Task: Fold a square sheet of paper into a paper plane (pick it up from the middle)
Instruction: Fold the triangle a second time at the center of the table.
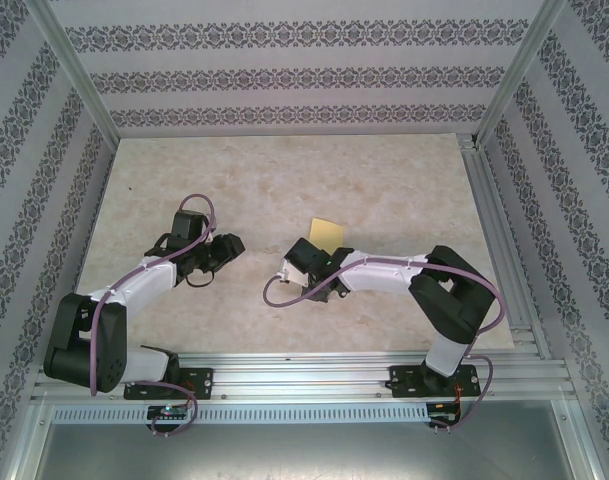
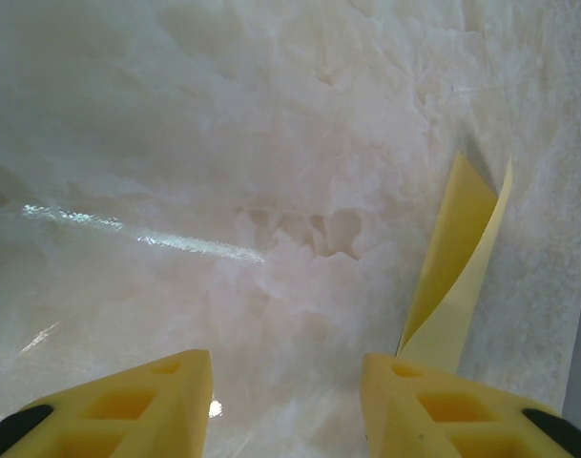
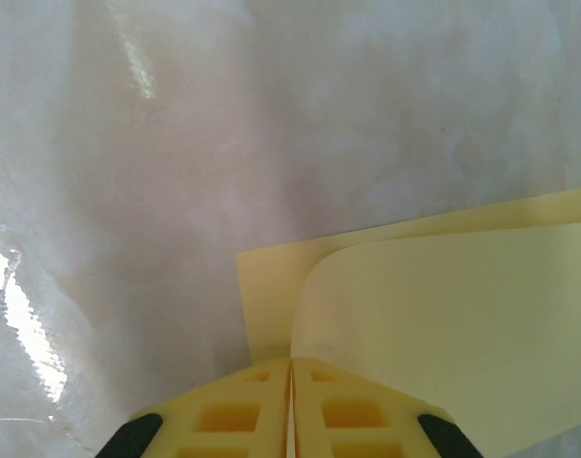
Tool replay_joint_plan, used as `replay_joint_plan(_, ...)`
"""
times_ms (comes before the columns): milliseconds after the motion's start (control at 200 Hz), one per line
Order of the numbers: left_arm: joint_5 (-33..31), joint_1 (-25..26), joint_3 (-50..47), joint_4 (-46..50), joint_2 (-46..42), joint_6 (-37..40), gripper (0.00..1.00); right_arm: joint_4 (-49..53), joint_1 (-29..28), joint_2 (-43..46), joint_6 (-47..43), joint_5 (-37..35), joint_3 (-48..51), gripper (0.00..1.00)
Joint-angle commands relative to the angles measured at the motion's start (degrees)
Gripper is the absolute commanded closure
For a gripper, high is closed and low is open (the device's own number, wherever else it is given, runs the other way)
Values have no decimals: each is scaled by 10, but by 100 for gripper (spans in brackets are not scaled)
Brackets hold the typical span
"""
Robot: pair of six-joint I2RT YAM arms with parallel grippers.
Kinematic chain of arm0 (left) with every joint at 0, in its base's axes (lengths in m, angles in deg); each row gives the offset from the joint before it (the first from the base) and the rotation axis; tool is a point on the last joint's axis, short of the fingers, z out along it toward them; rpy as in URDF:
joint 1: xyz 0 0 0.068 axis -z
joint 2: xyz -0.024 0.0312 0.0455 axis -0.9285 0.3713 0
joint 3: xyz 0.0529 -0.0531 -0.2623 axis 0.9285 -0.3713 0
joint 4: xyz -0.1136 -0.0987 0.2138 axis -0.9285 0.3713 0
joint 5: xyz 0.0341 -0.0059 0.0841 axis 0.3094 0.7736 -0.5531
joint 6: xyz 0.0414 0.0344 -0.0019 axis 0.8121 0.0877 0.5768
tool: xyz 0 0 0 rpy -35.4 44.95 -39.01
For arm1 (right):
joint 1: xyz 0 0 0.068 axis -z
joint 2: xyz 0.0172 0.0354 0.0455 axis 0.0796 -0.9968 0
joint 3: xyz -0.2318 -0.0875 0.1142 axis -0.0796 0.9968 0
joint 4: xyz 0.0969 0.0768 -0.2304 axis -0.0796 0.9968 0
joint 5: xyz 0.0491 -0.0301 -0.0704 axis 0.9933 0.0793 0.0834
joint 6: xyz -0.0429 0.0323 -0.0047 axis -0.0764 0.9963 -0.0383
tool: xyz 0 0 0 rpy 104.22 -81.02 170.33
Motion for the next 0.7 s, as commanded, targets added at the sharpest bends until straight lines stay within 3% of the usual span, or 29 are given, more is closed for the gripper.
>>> replay_joint_plan(0, 6, -7, 8, -9, 6, 10, 53, -11, 10, 27, 24, 4, -8, 93)
replay_joint_plan(120, 10, -7, 11, -11, 9, 9, 53, -20, 16, 38, 51, 17, -1, 100)
replay_joint_plan(450, 14, -7, 14, -11, 6, 7, 53, -39, 26, 69, 126, 88, 7, 100)
replay_joint_plan(694, 26, -7, 22, -10, 6, 5, 53, -107, 7, 92, 186, 83, 45, 100)
